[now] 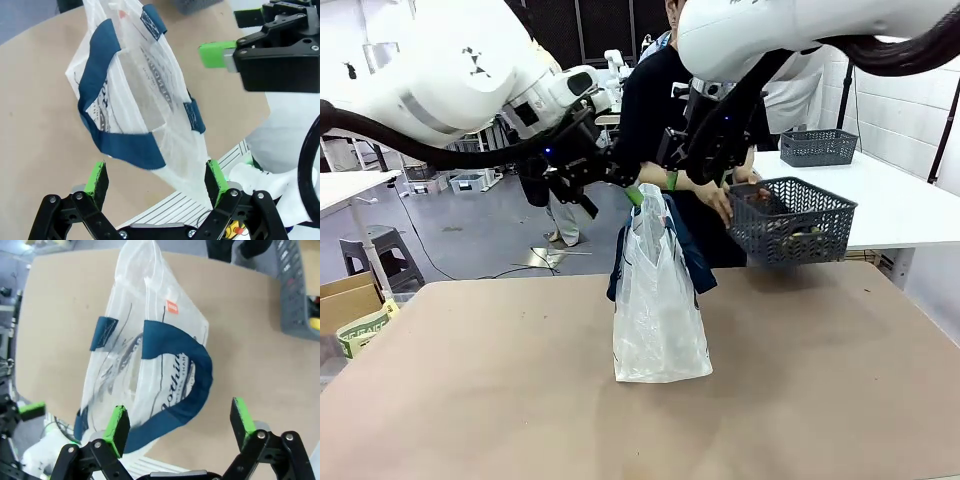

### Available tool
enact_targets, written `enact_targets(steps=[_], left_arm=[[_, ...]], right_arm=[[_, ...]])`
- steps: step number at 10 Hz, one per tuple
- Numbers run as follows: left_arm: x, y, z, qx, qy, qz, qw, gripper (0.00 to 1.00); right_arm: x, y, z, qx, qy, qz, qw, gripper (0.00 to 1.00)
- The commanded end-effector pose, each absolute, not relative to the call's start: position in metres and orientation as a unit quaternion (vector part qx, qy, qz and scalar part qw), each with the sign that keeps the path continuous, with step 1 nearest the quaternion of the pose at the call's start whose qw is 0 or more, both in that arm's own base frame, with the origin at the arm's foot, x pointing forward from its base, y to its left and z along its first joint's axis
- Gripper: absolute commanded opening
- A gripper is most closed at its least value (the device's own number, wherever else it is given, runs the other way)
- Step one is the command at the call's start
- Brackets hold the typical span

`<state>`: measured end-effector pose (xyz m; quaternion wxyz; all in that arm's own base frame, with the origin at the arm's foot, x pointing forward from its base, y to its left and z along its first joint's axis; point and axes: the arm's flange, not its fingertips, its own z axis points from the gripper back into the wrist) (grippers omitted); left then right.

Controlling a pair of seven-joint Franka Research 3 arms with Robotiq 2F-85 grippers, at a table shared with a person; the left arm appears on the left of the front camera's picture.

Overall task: Transfer purchased items from the store into the shopping bag.
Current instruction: Open the Reusable shopping bag in the center of the table.

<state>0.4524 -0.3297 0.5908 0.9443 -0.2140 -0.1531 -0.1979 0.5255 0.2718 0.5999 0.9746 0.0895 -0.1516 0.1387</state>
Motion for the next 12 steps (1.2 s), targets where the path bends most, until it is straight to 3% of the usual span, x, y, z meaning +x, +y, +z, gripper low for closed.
enact_targets(steps=[1, 6, 12], left_arm=[[0.462, -0.338, 0.591, -0.208, -0.15, -0.182, 0.949, 1.0], [0.483, -0.341, 0.568, -0.202, -0.143, -0.14, 0.959, 1.0], [0.504, -0.337, 0.537, -0.187, -0.119, -0.089, 0.971, 1.0]], right_arm=[[0.545, 0.289, 0.597, 0.095, -0.132, 0.107, 0.981, 1.0], [0.57, 0.3, 0.578, 0.129, -0.075, 0.076, 0.986, 1.0], [0.569, 0.301, 0.537, 0.123, -0.013, 0.051, 0.991, 1.0]])
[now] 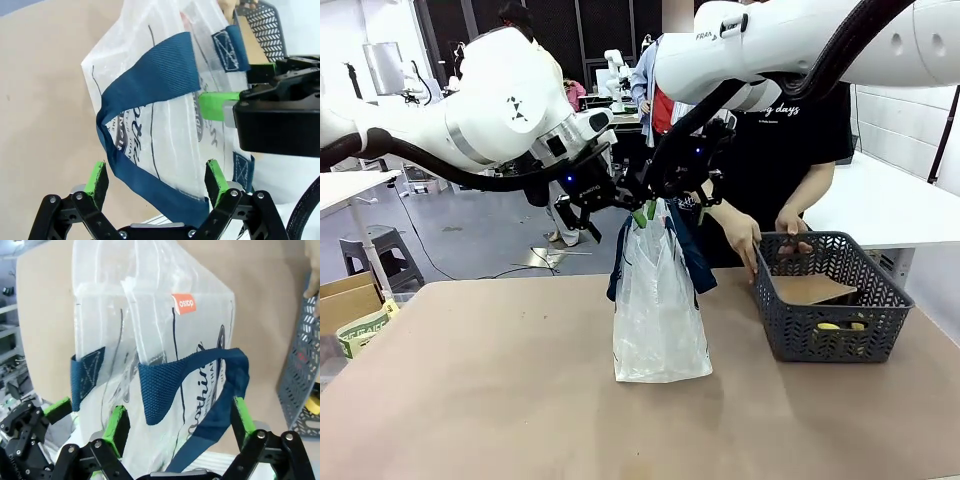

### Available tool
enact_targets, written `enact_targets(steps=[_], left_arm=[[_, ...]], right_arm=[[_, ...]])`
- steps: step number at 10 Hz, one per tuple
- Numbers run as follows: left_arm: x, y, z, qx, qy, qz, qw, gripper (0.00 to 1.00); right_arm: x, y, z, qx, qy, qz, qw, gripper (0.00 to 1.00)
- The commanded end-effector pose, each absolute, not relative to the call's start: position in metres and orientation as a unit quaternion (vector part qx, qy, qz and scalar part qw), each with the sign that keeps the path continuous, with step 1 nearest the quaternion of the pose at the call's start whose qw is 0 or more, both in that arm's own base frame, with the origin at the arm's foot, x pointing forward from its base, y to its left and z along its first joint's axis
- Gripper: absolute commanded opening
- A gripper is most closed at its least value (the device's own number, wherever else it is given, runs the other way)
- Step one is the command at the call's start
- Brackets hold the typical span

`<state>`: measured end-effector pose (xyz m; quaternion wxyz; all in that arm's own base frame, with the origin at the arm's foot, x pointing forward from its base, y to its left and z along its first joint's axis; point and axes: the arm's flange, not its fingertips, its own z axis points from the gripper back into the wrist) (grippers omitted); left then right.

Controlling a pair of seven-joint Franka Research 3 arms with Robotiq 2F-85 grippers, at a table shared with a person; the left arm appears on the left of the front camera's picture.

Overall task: Transfer purchased items from the store into the shopping bag.
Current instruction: Open the Reusable shopping bag in the center of the table.

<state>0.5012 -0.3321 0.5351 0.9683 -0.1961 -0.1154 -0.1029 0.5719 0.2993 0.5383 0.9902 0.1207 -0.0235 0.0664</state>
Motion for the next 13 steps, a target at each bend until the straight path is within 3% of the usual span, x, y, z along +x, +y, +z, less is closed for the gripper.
enact_targets(steps=[1, 8, 13], left_arm=[[0.504, -0.337, 0.531, -0.182, -0.117, -0.086, 0.972, 1.0], [0.504, -0.333, 0.523, -0.182, -0.108, -0.09, 0.973, 1.0], [0.506, -0.328, 0.525, -0.176, -0.131, -0.065, 0.973, 0.0]], right_arm=[[0.567, 0.301, 0.53, 0.123, -0.006, 0.049, 0.991, 1.0], [0.564, 0.306, 0.514, 0.114, 0.004, 0.066, 0.991, 1.0], [0.568, 0.306, 0.516, 0.159, -0.017, 0.088, 0.983, 0.03]])
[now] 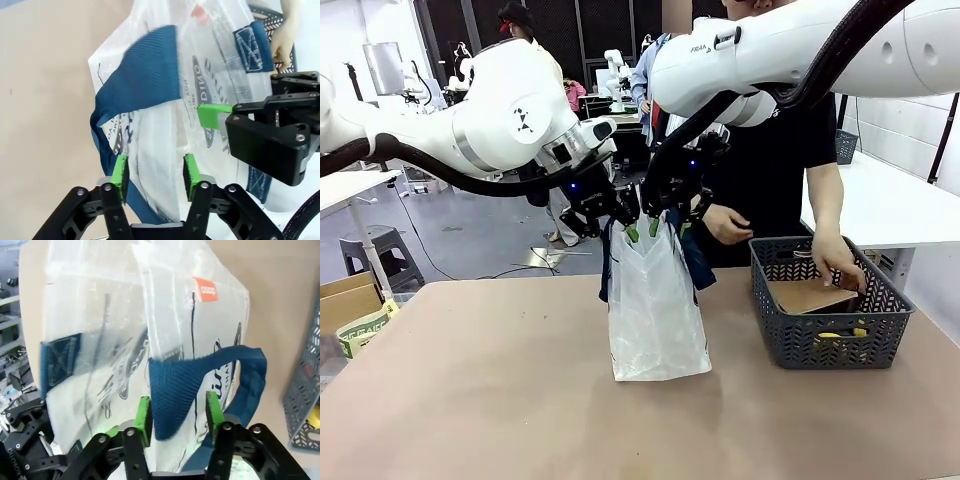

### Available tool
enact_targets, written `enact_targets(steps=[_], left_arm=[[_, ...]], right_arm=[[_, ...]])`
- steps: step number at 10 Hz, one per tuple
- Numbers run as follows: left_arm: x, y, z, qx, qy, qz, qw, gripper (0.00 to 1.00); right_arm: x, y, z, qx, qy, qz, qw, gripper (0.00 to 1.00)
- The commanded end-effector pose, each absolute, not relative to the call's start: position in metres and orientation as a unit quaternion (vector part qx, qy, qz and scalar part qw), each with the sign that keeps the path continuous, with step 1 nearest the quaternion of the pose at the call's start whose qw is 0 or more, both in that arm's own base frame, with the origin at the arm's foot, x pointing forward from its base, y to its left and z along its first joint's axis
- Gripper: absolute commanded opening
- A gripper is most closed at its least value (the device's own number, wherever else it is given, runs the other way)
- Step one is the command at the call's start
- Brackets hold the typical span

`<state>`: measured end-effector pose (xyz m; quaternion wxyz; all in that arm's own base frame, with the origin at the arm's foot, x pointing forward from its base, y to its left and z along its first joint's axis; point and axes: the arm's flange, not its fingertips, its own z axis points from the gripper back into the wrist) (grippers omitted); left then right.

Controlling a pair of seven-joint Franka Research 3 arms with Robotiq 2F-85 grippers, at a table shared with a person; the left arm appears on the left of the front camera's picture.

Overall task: Transfer purchased items from the store into the shopping bag.
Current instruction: Open the Reusable shopping bag in the center of the table.

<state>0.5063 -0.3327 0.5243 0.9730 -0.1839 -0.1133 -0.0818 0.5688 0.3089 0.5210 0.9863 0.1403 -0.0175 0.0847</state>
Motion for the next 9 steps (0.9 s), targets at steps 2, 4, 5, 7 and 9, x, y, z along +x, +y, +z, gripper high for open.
enact_targets(steps=[2, 4, 5, 7, 9], left_arm=[[0.513, -0.328, 0.529, -0.181, -0.127, -0.058, 0.974, 0.0], [0.515, -0.331, 0.529, -0.175, -0.12, -0.064, 0.975, 0.0], [0.514, -0.331, 0.529, -0.17, -0.122, -0.057, 0.976, 0.0], [0.506, -0.325, 0.527, -0.164, -0.127, -0.045, 0.977, 0.0], [0.496, -0.316, 0.523, -0.157, -0.139, -0.036, 0.977, 0.0]], right_arm=[[0.565, 0.307, 0.514, 0.155, -0.009, 0.092, 0.984, 0.0], [0.562, 0.307, 0.513, 0.147, -0.003, 0.096, 0.984, 0.0], [0.559, 0.306, 0.513, 0.139, -0.002, 0.101, 0.985, 0.0], [0.555, 0.297, 0.51, 0.111, 0.005, 0.112, 0.988, 0.0], [0.547, 0.285, 0.508, 0.078, 0.017, 0.126, 0.989, 0.0]])
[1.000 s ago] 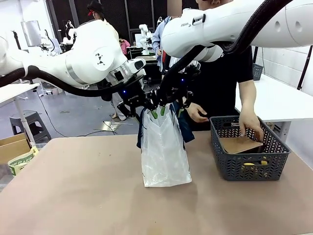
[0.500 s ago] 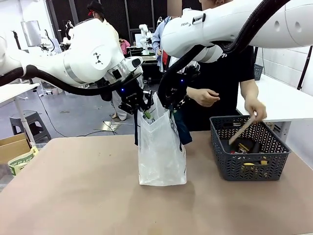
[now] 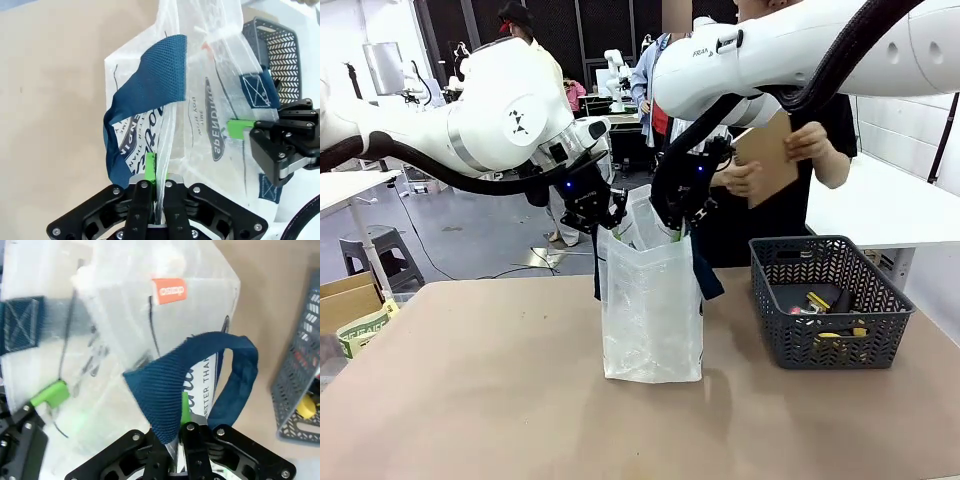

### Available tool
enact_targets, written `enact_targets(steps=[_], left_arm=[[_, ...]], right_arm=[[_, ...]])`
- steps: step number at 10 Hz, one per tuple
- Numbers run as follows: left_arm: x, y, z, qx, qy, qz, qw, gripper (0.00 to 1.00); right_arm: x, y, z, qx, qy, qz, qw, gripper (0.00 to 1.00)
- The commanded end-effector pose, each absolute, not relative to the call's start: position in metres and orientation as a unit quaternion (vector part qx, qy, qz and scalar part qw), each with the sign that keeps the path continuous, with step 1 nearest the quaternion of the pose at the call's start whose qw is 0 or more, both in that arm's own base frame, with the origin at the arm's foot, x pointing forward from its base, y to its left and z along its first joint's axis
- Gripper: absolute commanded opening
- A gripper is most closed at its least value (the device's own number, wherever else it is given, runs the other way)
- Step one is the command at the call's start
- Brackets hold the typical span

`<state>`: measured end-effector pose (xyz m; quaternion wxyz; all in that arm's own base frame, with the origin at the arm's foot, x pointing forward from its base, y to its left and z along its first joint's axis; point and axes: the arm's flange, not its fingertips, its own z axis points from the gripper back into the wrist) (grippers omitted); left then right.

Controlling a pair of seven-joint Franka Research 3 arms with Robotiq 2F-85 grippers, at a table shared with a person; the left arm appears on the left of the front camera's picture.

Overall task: Transfer purchased items from the store into the shopping bag.
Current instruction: Open the Reusable shopping bag in the center of the table.

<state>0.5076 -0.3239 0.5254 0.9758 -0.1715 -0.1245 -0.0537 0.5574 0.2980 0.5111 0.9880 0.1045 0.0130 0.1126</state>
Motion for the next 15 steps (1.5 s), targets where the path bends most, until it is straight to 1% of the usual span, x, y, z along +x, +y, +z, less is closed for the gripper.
enact_targets(steps=[1, 3, 5, 6, 7, 8, 9, 10, 11, 13, 15], left_arm=[[0.491, -0.312, 0.521, -0.152, -0.145, -0.033, 0.977, 0.0], [0.484, -0.306, 0.518, -0.143, -0.141, -0.032, 0.979, 0.0], [0.48, -0.304, 0.517, -0.126, -0.15, -0.066, 0.978, 0.0], [0.478, -0.305, 0.517, -0.12, -0.144, -0.073, 0.98, 0.0], [0.477, -0.305, 0.518, -0.118, -0.154, -0.086, 0.977, 0.0], [0.476, -0.305, 0.519, -0.129, -0.155, -0.122, 0.972, 0.0], [0.474, -0.305, 0.521, -0.115, -0.149, -0.14, 0.972, 0.0], [0.48, -0.311, 0.523, -0.129, -0.147, -0.089, 0.977, 0.0], [0.48, -0.311, 0.523, -0.129, -0.147, -0.089, 0.977, 0.0], [0.476, -0.309, 0.525, -0.13, -0.149, -0.142, 0.97, 0.0], [0.479, -0.301, 0.525, -0.138, -0.152, -0.163, 0.965, 0.0]], right_arm=[[0.541, 0.276, 0.509, 0.064, 0.008, 0.129, 0.99, 0.0], [0.534, 0.265, 0.508, 0.051, -0.018, 0.151, 0.987, 0.0], [0.534, 0.252, 0.506, 0.056, -0.053, 0.157, 0.985, 0.0], [0.531, 0.249, 0.506, 0.058, -0.057, 0.173, 0.982, 0.0], [0.532, 0.246, 0.507, 0.063, -0.056, 0.18, 0.98, 0.0], [0.533, 0.244, 0.507, 0.067, -0.057, 0.197, 0.976, 0.0], [0.533, 0.245, 0.507, 0.067, -0.067, 0.188, 0.978, 0.0], [0.538, 0.254, 0.515, 0.055, -0.05, 0.177, 0.981, 0.0], [0.538, 0.254, 0.515, 0.055, -0.05, 0.177, 0.981, 0.0], [0.535, 0.253, 0.515, 0.057, -0.051, 0.195, 0.978, 0.0], [0.536, 0.252, 0.515, 0.061, -0.035, 0.208, 0.976, 0.0]])
